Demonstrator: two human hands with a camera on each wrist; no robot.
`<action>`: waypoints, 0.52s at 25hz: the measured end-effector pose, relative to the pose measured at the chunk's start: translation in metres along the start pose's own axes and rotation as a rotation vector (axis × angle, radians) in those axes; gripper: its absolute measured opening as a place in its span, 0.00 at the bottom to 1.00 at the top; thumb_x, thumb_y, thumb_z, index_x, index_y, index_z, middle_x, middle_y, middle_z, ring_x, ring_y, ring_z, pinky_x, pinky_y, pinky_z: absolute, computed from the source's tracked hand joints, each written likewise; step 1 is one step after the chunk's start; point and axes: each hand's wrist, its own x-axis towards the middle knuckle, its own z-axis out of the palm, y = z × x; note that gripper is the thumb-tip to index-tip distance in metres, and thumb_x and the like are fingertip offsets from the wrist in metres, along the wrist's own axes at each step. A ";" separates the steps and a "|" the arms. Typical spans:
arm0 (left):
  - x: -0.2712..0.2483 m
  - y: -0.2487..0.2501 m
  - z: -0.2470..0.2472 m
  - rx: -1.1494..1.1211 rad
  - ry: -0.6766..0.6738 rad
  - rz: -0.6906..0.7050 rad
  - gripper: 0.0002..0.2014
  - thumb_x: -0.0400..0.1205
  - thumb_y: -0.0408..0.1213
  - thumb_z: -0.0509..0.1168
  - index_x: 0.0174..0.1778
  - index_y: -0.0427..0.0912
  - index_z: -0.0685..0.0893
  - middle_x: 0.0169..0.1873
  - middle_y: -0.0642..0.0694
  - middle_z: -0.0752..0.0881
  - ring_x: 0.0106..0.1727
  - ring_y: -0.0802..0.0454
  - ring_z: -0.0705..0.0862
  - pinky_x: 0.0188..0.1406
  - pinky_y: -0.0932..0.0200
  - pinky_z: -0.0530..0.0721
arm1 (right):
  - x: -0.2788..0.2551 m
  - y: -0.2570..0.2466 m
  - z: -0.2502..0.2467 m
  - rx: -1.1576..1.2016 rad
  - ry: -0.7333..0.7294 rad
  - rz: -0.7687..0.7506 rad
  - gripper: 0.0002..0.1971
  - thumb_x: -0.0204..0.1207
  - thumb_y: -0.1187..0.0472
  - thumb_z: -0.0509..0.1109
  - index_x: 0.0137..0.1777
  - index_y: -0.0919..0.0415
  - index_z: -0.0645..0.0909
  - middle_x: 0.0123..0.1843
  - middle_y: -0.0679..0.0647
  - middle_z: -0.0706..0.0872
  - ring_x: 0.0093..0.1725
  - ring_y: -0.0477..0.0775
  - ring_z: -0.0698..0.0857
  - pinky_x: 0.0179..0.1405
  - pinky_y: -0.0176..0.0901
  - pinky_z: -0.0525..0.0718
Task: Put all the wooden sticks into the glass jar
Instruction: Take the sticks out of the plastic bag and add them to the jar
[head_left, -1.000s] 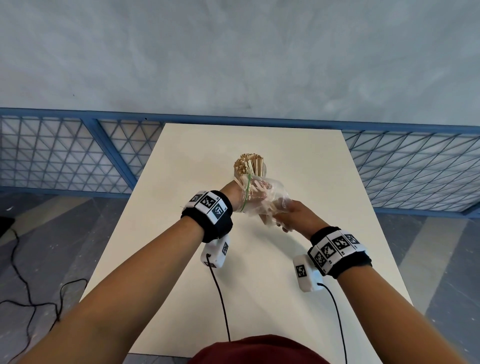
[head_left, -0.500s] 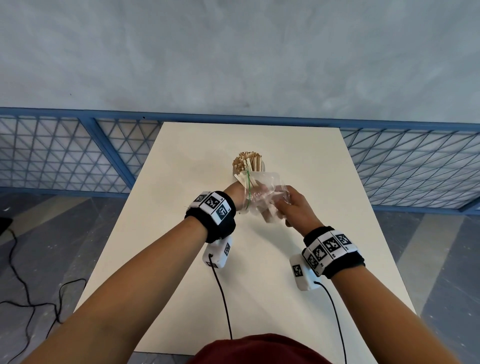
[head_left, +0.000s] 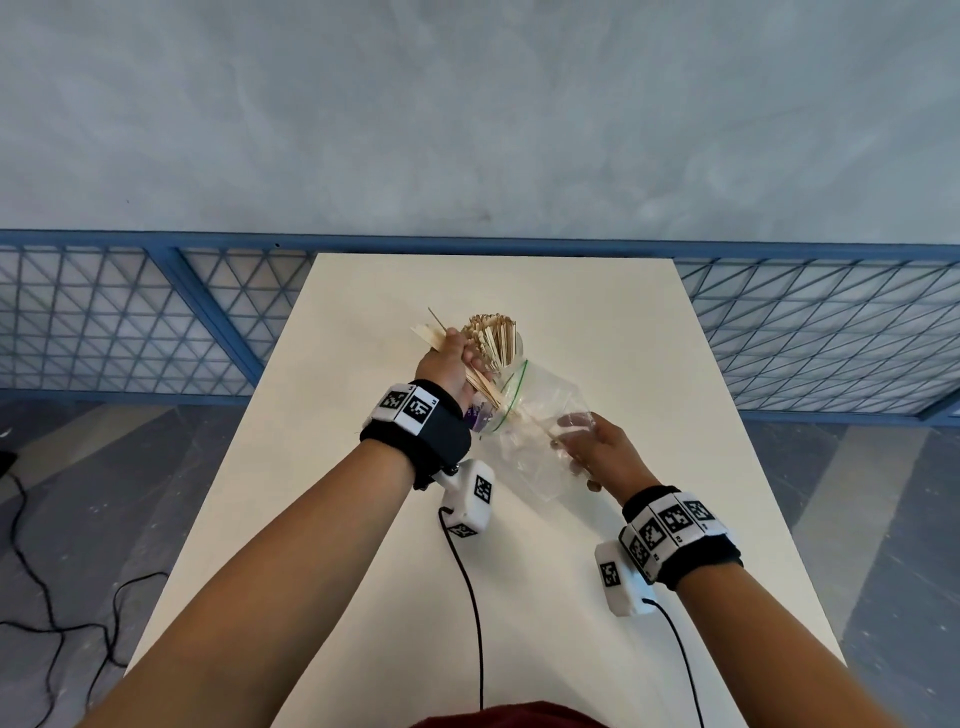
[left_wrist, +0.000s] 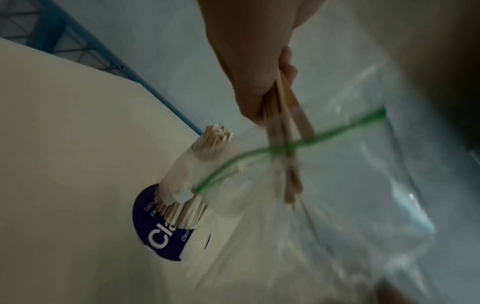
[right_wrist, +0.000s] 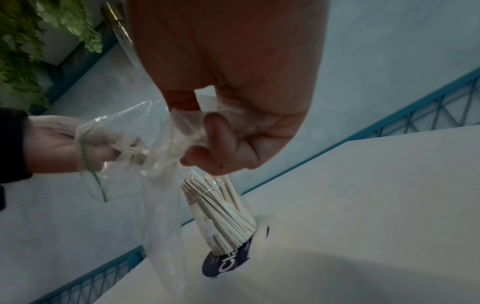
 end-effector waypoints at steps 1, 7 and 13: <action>0.003 0.005 0.004 0.004 0.021 0.012 0.21 0.87 0.40 0.51 0.27 0.40 0.70 0.10 0.52 0.69 0.10 0.58 0.68 0.14 0.68 0.74 | 0.003 0.004 -0.003 0.015 0.011 0.012 0.09 0.74 0.65 0.64 0.47 0.50 0.78 0.42 0.51 0.88 0.26 0.50 0.75 0.23 0.36 0.63; 0.039 0.026 0.024 -0.107 0.074 0.068 0.20 0.87 0.42 0.50 0.27 0.43 0.68 0.07 0.55 0.69 0.09 0.59 0.68 0.24 0.59 0.76 | 0.023 0.018 -0.015 0.093 0.062 0.095 0.08 0.73 0.66 0.65 0.47 0.53 0.80 0.35 0.48 0.86 0.24 0.48 0.72 0.24 0.35 0.62; 0.063 0.024 0.040 0.357 -0.005 0.121 0.16 0.86 0.46 0.51 0.36 0.44 0.74 0.21 0.52 0.72 0.17 0.59 0.70 0.17 0.62 0.75 | 0.047 0.018 -0.022 0.146 0.069 0.066 0.10 0.71 0.61 0.66 0.52 0.56 0.80 0.39 0.52 0.85 0.19 0.42 0.71 0.21 0.31 0.62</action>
